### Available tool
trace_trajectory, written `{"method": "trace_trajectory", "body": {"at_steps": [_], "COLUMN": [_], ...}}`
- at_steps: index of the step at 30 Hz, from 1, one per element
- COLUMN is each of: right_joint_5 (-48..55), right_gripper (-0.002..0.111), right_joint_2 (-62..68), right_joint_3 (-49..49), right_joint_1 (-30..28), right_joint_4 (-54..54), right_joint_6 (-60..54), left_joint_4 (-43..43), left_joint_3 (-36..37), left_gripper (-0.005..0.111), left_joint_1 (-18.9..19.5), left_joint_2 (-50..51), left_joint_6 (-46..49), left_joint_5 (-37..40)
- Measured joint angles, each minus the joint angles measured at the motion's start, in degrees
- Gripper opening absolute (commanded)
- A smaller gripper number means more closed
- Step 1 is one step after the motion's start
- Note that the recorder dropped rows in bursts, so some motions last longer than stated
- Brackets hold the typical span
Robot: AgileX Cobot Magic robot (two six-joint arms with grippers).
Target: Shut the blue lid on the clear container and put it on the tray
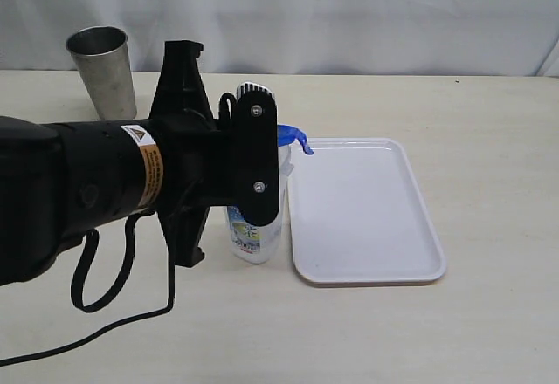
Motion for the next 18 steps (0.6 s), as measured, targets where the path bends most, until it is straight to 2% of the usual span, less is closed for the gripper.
{"method": "trace_trajectory", "body": {"at_steps": [6,18], "right_joint_5": [0.0,0.0], "right_gripper": [0.005,0.005], "right_joint_2": [0.0,0.0], "right_joint_3": [0.0,0.0], "right_joint_1": [0.0,0.0], "right_joint_4": [0.0,0.0], "right_joint_6": [0.0,0.0], "left_joint_4": [3.4,4.3], "left_joint_3": [-0.8,-0.8], "left_gripper": [0.000,0.000], "left_joint_1": [0.0,0.0], "left_joint_2": [0.1,0.2], "left_joint_6": [0.0,-1.7], "left_joint_5": [0.7,1.5]}}
